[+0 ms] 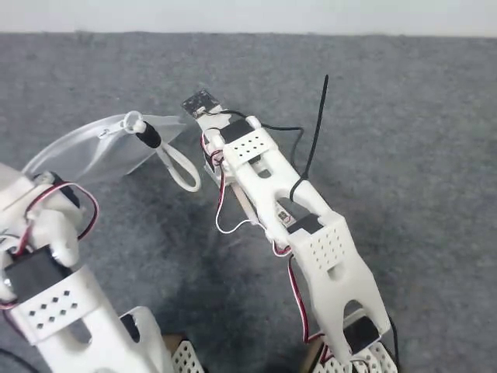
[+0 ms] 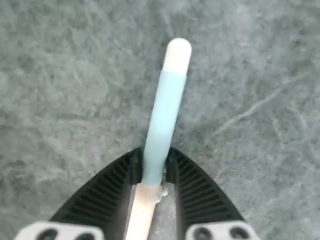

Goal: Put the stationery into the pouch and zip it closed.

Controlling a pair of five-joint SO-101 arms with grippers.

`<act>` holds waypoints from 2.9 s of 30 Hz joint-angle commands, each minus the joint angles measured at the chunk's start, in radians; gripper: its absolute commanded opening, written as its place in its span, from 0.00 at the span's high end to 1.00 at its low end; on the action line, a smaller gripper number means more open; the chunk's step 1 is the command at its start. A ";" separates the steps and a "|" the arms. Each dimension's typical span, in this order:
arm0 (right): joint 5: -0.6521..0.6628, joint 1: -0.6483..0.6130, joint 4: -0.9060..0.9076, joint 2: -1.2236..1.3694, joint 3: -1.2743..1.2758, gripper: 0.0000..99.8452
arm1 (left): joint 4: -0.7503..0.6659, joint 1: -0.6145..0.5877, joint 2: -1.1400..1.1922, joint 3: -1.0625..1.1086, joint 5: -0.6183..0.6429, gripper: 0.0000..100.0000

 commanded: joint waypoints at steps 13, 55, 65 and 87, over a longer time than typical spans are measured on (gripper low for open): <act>0.009 0.028 0.197 -0.295 -0.011 0.99 | -0.026 0.043 0.011 -0.002 0.003 0.99; -0.086 -0.028 0.455 -1.135 -0.005 0.99 | -0.026 0.350 0.009 -0.031 -0.031 0.99; -0.086 -0.151 0.493 -1.237 -0.005 0.99 | -0.026 0.439 0.009 -0.027 -0.071 0.99; -0.078 -0.338 0.492 -1.412 -0.003 0.99 | -0.023 0.437 0.009 -0.013 -0.071 0.99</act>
